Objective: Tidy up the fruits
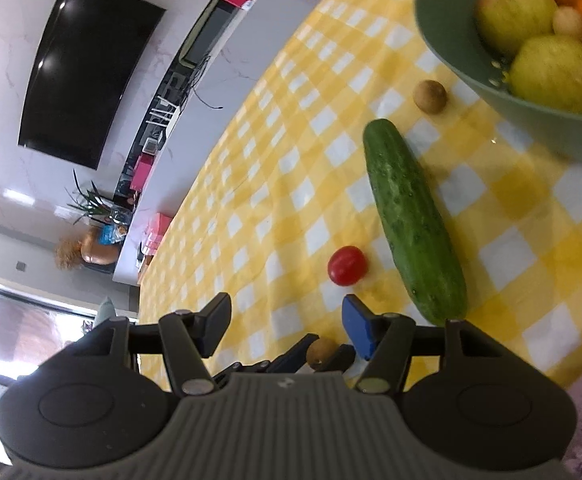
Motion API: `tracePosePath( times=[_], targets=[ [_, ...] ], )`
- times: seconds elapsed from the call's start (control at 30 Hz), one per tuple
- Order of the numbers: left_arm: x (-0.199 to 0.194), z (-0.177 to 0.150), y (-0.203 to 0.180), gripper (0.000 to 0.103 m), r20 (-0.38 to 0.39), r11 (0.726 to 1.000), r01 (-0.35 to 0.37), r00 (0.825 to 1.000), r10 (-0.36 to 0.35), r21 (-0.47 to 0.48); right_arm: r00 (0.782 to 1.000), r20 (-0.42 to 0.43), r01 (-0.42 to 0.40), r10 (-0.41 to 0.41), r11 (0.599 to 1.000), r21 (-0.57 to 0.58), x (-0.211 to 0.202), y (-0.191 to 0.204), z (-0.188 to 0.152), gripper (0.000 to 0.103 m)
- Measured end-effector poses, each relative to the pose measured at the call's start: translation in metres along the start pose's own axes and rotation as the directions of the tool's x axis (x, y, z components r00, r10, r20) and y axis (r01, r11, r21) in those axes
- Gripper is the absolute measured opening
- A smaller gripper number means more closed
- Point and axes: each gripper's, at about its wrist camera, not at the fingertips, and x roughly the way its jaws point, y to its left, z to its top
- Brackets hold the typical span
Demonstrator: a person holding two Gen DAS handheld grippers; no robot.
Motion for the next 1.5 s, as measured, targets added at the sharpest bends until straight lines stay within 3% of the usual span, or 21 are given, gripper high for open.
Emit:
tracePosePath(
  times=[0.13, 0.3, 0.53, 0.73, 0.83, 0.9, 0.97, 1.03, 1.17, 1.33, 1.43, 1.5],
  targets=[
    [-0.002, 0.002, 0.0, 0.031, 0.011, 1.0, -0.02, 1.0, 0.02, -0.021, 1.0, 0.015, 0.02, -0.02, 1.0, -0.015, 0.0, 0.0, 0.0, 0.06],
    [-0.014, 0.012, 0.014, 0.031, 0.112, 0.986, -0.005, 0.993, 0.024, -0.168, 0.995, 0.041, -0.093, 0.091, 0.995, 0.049, -0.006, -0.005, 0.0, 0.056],
    [-0.022, 0.022, 0.027, 0.031, 0.217, 0.94, 0.076, 0.976, -0.003, -0.332, 0.977, 0.212, -0.004, -0.004, 0.999, 0.036, -0.022, -0.008, 0.008, 0.056],
    [-0.017, 0.026, 0.027, 0.031, 0.184, 0.931, 0.048, 0.983, 0.02, -0.361, 0.94, 0.318, 0.1, -0.125, 0.991, 0.094, -0.022, -0.02, 0.019, 0.056],
    [-0.015, 0.026, 0.027, 0.031, 0.177, 0.931, 0.06, 0.984, 0.005, -0.36, 0.907, 0.38, 0.133, -0.18, 0.98, 0.146, -0.017, -0.024, 0.026, 0.056],
    [-0.014, 0.026, 0.027, 0.031, 0.177, 0.93, 0.068, 0.984, -0.004, -0.36, 0.885, 0.426, 0.1, -0.188, 0.97, 0.219, -0.014, -0.034, 0.028, 0.056],
    [-0.014, 0.025, 0.026, 0.031, 0.18, 0.93, 0.076, 0.984, -0.011, -0.359, 0.879, 0.439, 0.05, -0.183, 0.954, 0.297, -0.009, -0.045, 0.031, 0.056],
    [-0.014, 0.025, 0.027, 0.031, 0.178, 0.929, 0.083, 0.984, -0.018, -0.361, 0.873, 0.437, 0.059, -0.218, 0.935, 0.349, 0.0, -0.05, 0.034, 0.056],
    [-0.014, 0.026, 0.027, 0.031, 0.178, 0.922, 0.078, 0.984, -0.01, -0.379, 0.788, 0.521, 0.119, -0.33, 0.91, 0.396, 0.011, -0.048, 0.032, 0.053],
    [-0.014, 0.025, 0.029, 0.031, 0.183, 0.917, 0.082, 0.983, -0.01, -0.389, 0.786, 0.506, 0.153, -0.356, 0.904, 0.399, 0.028, -0.045, 0.038, 0.046],
    [-0.014, 0.025, 0.03, 0.031, 0.178, 0.913, 0.079, 0.984, -0.006, -0.401, 0.752, 0.523, 0.189, -0.401, 0.891, 0.412, 0.033, -0.044, 0.041, 0.04],
    [-0.014, 0.025, 0.028, 0.031, 0.175, 0.914, 0.078, 0.984, -0.008, -0.399, 0.742, 0.535, 0.198, -0.405, 0.894, 0.402, 0.039, -0.043, 0.044, 0.038]
  ],
)
